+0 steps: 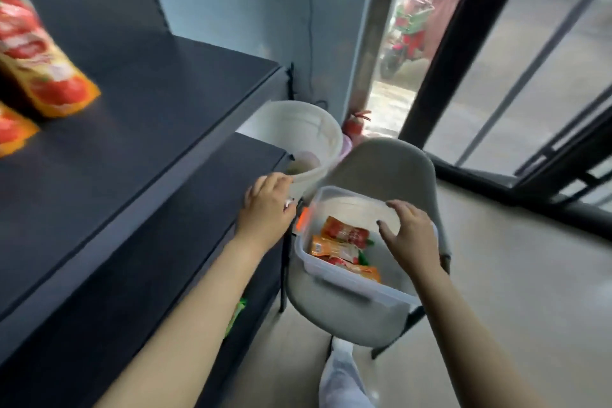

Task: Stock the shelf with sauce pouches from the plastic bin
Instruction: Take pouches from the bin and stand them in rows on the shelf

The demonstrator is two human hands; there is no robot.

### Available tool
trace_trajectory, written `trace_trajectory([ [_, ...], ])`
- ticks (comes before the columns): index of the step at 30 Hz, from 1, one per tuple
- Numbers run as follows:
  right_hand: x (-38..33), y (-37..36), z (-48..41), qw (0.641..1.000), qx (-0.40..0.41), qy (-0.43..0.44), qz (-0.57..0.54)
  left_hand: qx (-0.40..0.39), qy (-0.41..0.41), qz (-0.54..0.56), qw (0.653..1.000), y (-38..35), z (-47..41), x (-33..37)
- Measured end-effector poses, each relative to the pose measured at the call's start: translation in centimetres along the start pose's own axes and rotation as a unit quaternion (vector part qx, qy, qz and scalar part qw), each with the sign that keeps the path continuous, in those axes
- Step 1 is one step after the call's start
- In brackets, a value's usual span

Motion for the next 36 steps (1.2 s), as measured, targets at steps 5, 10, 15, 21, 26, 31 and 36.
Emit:
trace_trajectory([
  [5, 7.7, -4.8, -3.4, 0.993, -0.087, -0.073, 0.035, -0.144, 0.007, 0.011, 0.99, -11.1, -2.6, -0.1],
  [10, 13.9, -11.2, -6.8, 0.966, -0.213, -0.143, 0.039, -0.299, 0.033, 0.013, 0.954, -22.0, -3.8, -2.3],
  [15, 19.3, -18.4, -8.7, 0.929, -0.305, -0.203, 0.054, -0.386, 0.06, 0.033, 0.92, -31.9, -4.8, -5.1],
  [21, 23.1, -28.2, -7.8, 0.876, -0.4, -0.269, -0.001, -0.439, 0.062, 0.054, 0.895, -42.2, -6.3, -7.6],
  [26, 24.4, -32.4, -6.5, 0.883, -0.371, -0.286, -0.025, -0.441, 0.08, 0.041, 0.893, -46.7, -5.7, -9.4],
  [31, 24.2, -33.2, -5.5, 0.872, -0.407, -0.269, -0.049, -0.438, 0.063, 0.019, 0.897, -47.2, -5.9, -9.3],
  [36, 23.8, -32.5, -5.6, 0.873, -0.414, -0.251, -0.063, -0.441, 0.053, 0.006, 0.896, -47.1, -6.0, -9.3],
])
Point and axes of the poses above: each hand's wrist, its own z-axis away from the middle knuckle, its own y-axis out of the back of the hand, x = y × z, the point moved 4 cm from there along -z, towards the middle knuckle, and after that the axes turned 6 degrees about -y, right-handed, at the moved point
